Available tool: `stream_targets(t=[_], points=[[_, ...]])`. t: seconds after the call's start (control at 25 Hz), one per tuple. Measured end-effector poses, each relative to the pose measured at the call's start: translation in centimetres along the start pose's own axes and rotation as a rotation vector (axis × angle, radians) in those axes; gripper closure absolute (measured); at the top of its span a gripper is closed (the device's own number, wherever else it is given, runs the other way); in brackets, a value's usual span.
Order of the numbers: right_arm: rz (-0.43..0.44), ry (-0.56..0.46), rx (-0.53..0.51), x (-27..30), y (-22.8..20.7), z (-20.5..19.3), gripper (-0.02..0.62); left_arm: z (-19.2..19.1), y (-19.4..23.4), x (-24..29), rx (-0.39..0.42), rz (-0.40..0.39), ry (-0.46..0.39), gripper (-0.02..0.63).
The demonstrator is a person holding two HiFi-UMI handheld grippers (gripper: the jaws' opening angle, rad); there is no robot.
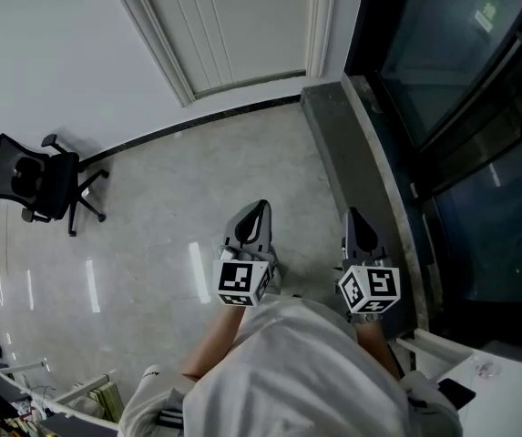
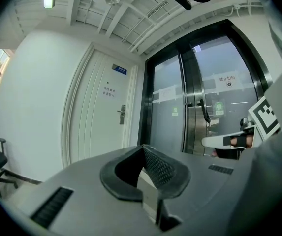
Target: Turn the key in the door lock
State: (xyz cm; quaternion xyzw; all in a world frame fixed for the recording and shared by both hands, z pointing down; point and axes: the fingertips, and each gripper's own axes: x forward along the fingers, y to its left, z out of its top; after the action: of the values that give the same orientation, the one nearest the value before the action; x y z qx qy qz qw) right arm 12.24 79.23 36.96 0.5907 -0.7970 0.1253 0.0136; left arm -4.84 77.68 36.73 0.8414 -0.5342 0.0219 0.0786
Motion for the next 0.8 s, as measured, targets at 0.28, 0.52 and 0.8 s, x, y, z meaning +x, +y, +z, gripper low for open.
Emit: stream_targets(t=[0.28,0.52,0.8], points=[[-0.006,0.002,-0.026,7.3,0.7,2.3,0.598,1.6,4.6,5.6,-0.012,-0.034,-0.009,0.597],[-0.034,0.021,-0.041,12.7,1.5,2.6,0.598,2.3,8.7,9.8,-0.016,-0.078,-0.013,0.597],[-0.064,0.027,-0.047,17.5,2.8,2.8,0.598,2.6,12.5,13.1,-0.026,-0.125,0.001,0.597]])
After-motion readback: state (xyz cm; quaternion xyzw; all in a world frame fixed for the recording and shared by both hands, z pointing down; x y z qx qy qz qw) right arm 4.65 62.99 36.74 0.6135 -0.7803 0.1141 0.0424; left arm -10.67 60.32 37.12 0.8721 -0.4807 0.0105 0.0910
